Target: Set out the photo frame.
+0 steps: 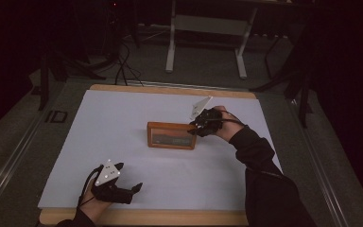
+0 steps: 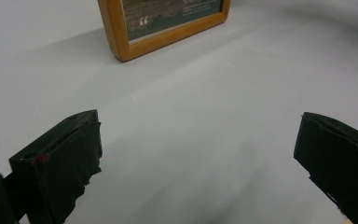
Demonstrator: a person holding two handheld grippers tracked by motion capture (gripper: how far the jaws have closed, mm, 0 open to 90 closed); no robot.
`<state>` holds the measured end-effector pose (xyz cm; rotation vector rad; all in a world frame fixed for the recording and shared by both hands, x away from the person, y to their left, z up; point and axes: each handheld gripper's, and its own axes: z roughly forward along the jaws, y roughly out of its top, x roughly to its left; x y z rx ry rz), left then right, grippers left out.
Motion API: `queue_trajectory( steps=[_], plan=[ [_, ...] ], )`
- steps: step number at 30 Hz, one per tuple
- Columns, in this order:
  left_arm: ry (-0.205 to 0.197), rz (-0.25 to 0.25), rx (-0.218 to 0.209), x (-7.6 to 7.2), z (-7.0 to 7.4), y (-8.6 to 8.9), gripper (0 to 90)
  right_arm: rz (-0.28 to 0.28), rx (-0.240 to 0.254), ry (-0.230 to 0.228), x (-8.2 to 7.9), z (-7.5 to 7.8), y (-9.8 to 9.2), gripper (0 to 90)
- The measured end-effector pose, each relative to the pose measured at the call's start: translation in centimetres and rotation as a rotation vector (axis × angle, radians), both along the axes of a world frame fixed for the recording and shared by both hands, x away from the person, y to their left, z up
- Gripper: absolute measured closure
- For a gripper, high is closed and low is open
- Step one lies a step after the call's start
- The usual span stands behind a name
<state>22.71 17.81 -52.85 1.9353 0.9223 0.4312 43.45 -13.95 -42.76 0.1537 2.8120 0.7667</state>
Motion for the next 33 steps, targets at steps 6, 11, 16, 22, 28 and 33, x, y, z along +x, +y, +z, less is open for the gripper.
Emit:
queue_trajectory(
  steps=[6,11,16,22,28,33],
  plan=[
    [0.008,-0.008,-0.003,0.1,-0.1,0.0,1.2,-0.016,0.011,0.027,1.2,-0.1,0.0,63.8],
    [0.011,-0.01,-0.005,0.0,-0.1,0.0,1.2,-0.026,0.002,0.047,2.2,-0.3,0.1,61.9],
    [0.016,-0.015,-0.005,0.0,-0.2,-0.1,1.2,-0.041,-0.008,0.047,2.8,-0.5,0.1,59.4],
    [0.016,-0.012,-0.016,0.0,-0.2,0.0,1.2,-0.083,0.003,0.065,3.1,-0.8,-0.2,57.8],
    [0.026,-0.017,-0.015,0.1,-0.2,-0.1,1.2,-0.082,-0.009,0.047,3.3,-0.9,-0.3,56.4],
    [0.025,-0.017,-0.022,0.1,-0.2,-0.1,1.2,-0.083,0.013,0.069,3.6,-0.9,-0.5,57.7]
  ],
)
